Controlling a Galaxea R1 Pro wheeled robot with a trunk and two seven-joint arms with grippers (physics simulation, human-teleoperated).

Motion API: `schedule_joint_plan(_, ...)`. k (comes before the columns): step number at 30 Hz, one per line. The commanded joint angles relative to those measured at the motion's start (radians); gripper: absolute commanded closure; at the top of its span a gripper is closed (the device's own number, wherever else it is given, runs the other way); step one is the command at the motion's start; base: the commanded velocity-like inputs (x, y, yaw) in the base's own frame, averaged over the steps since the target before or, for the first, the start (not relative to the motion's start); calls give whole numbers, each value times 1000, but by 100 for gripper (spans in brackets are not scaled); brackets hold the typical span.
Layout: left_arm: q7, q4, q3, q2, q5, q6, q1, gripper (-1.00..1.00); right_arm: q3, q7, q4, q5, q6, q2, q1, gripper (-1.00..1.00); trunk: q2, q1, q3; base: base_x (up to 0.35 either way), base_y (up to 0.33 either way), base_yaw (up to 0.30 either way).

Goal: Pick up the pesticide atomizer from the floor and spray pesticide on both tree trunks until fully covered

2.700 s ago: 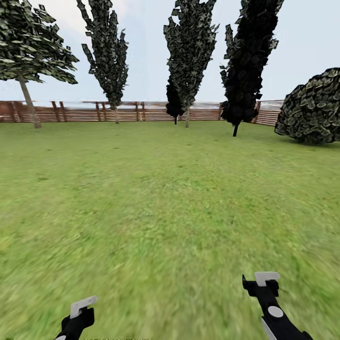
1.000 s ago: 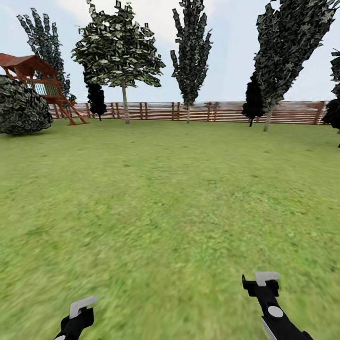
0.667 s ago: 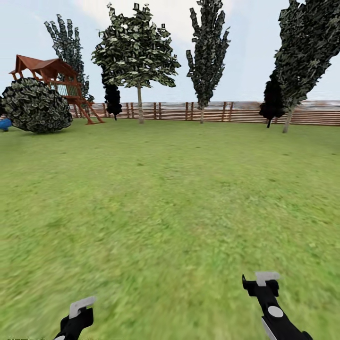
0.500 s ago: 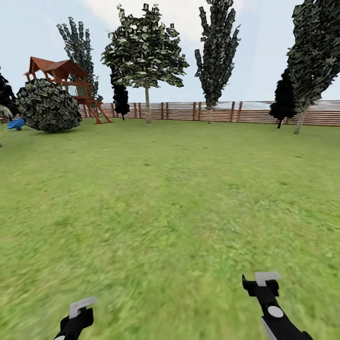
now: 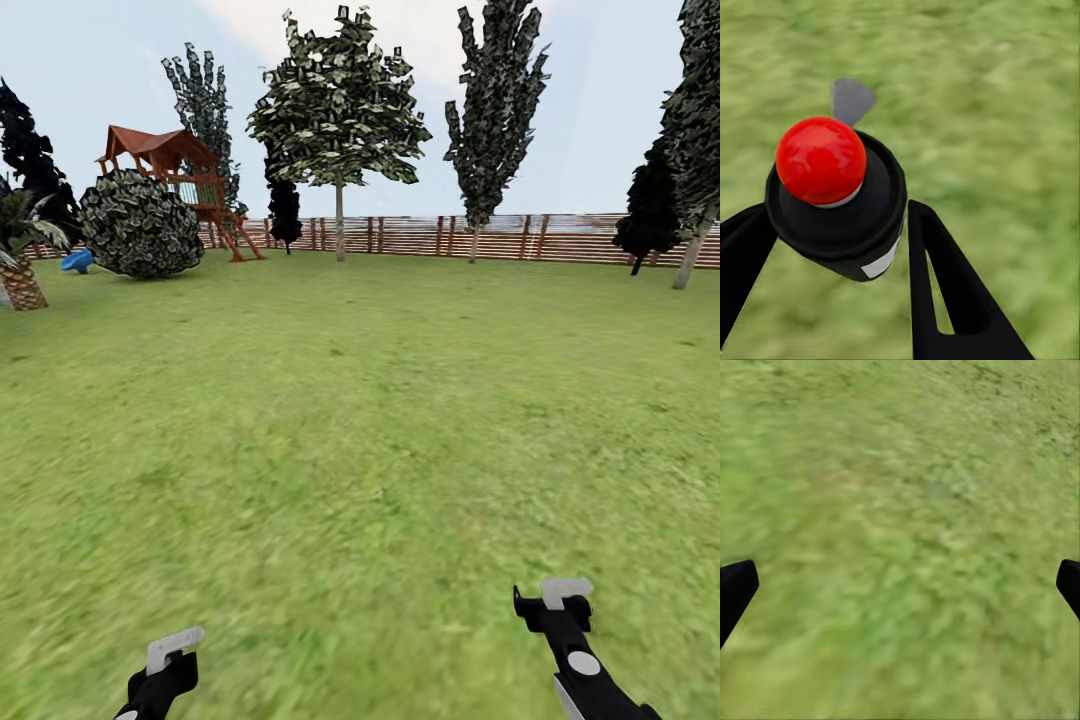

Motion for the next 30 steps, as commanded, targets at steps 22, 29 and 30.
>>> schedule_joint_plan(22,-2,1,-6,0,8,-3,-1,100,3,-8,478,1,-671,45,-1,-100,0,0,-1,331,109,0)
schedule_joint_plan(29,-2,1,-6,0,8,-3,-1,100,2,-8,488,1,-671,45,-1,-100,0,0,-1,331,109,0)
schedule_joint_plan(30,-2,1,-6,0,8,-3,-1,100,2,-8,488,1,-670,45,-1,-100,0,0,-1,331,109,0)
